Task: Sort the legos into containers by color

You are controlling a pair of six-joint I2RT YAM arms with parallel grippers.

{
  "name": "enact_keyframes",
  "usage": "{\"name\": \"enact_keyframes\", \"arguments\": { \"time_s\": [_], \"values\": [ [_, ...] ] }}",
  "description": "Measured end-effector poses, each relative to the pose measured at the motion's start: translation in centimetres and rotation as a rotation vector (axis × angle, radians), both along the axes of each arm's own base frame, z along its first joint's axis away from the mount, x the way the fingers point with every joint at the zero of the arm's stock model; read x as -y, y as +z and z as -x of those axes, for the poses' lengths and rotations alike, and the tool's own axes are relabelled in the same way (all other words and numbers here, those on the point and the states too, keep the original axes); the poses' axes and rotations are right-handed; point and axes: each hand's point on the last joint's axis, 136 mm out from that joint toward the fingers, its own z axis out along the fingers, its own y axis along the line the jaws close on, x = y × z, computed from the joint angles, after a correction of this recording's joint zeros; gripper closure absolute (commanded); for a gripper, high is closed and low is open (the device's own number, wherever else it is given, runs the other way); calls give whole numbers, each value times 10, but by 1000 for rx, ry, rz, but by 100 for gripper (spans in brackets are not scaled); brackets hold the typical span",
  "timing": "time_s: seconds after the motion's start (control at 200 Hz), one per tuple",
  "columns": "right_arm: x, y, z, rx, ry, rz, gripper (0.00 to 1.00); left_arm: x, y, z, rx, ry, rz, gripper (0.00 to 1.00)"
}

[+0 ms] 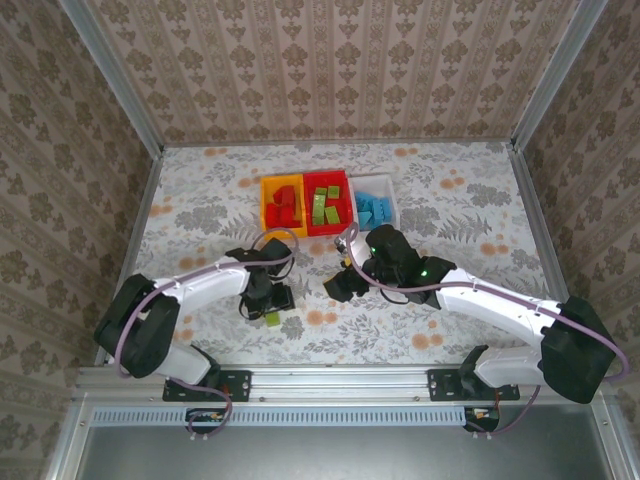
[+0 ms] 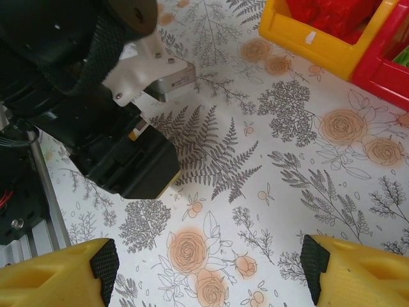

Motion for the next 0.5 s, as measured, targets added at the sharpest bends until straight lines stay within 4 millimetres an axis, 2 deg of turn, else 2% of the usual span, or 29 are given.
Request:
{"name": "enact_keyframes", "arguments": {
  "time_s": [0.285, 0.415, 0.5],
  "values": [
    [-7, 4, 18, -40, 67, -90, 23, -5, -3, -4, 5, 25, -60, 78],
    [-7, 16, 18, -36, 57, -139, 23, -2, 2, -10, 32, 6, -82, 81],
    [3, 33, 9, -12, 6, -190, 23, 9, 20, -23, 76, -10, -74, 81]
  ]
}}
